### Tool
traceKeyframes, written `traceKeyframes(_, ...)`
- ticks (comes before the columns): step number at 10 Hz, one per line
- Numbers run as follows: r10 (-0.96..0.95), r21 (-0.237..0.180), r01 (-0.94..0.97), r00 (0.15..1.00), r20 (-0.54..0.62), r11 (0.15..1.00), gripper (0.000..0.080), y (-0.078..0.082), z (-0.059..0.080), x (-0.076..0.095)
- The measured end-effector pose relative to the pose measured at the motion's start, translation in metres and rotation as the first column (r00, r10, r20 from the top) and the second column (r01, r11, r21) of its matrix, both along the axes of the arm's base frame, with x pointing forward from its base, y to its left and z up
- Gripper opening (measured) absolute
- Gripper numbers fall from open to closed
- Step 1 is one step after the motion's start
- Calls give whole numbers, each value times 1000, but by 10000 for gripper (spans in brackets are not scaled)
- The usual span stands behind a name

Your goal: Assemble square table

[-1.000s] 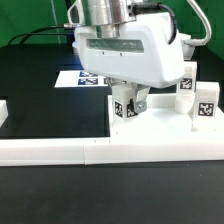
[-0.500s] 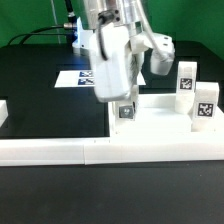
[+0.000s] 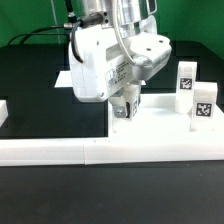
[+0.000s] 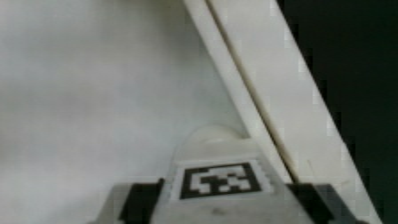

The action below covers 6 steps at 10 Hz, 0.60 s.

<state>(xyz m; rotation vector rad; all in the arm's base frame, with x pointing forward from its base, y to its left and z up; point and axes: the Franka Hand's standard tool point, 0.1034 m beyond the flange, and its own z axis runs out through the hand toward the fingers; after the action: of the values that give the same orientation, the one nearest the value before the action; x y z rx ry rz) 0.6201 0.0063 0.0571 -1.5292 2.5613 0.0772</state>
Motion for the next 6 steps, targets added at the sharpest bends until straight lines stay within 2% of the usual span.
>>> traceKeyframes(1,-8,3,8,1000,0,1000,350,0,0,0)
traceKeyframes(2,-5,3,5,1000,1,1000,492,1,0,0)
traceKeyframes(3,-5,4,5,1000,1,1000,597,1,0,0)
traceKeyframes(4,-3,4,3,1000,3,1000,597,1,1,0)
traceKeyframes(5,8,15,-9,1000,21,1000,639,7,13,1)
traceKeyframes(6,20,26,-21,999,44,999,646,11,31,0)
